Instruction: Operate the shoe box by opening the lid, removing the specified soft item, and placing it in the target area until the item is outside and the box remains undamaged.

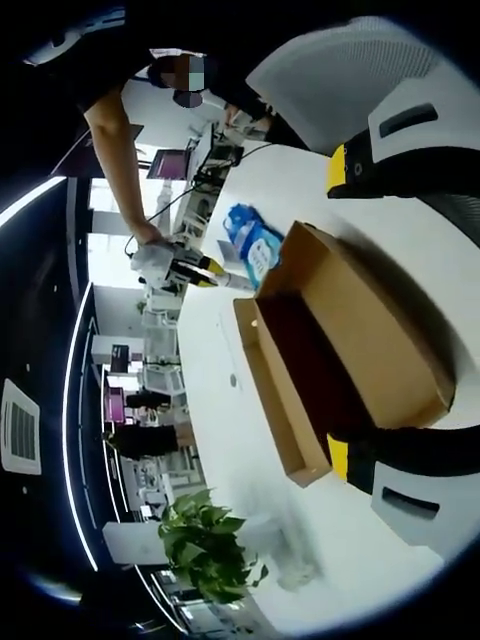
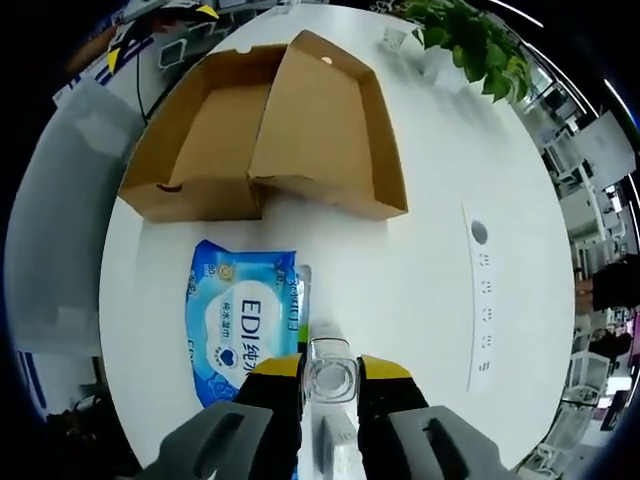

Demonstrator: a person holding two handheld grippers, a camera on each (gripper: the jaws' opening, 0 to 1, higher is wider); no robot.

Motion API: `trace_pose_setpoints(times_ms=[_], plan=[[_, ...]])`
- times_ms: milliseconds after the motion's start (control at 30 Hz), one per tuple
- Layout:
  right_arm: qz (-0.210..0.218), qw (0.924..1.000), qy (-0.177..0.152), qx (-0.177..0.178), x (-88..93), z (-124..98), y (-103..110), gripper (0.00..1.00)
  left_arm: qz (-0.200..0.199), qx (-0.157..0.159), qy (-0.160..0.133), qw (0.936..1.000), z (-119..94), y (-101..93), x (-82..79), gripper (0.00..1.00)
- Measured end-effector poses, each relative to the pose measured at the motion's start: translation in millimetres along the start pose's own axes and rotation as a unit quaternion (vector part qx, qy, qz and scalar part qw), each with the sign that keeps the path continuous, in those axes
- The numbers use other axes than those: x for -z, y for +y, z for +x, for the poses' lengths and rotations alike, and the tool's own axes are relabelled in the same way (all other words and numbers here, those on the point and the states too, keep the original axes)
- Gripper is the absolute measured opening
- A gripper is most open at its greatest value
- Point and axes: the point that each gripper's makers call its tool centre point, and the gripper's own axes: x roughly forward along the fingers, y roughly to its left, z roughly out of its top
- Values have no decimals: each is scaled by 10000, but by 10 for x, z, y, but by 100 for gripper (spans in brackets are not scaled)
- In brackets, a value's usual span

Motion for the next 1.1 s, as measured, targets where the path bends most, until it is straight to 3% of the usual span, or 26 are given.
trace_pose_setpoints(times_ms=[1100], plan=[[226,9994,-81,268,13,-74,-227,20,-57,-230,159,9996,-53,143,116,95]])
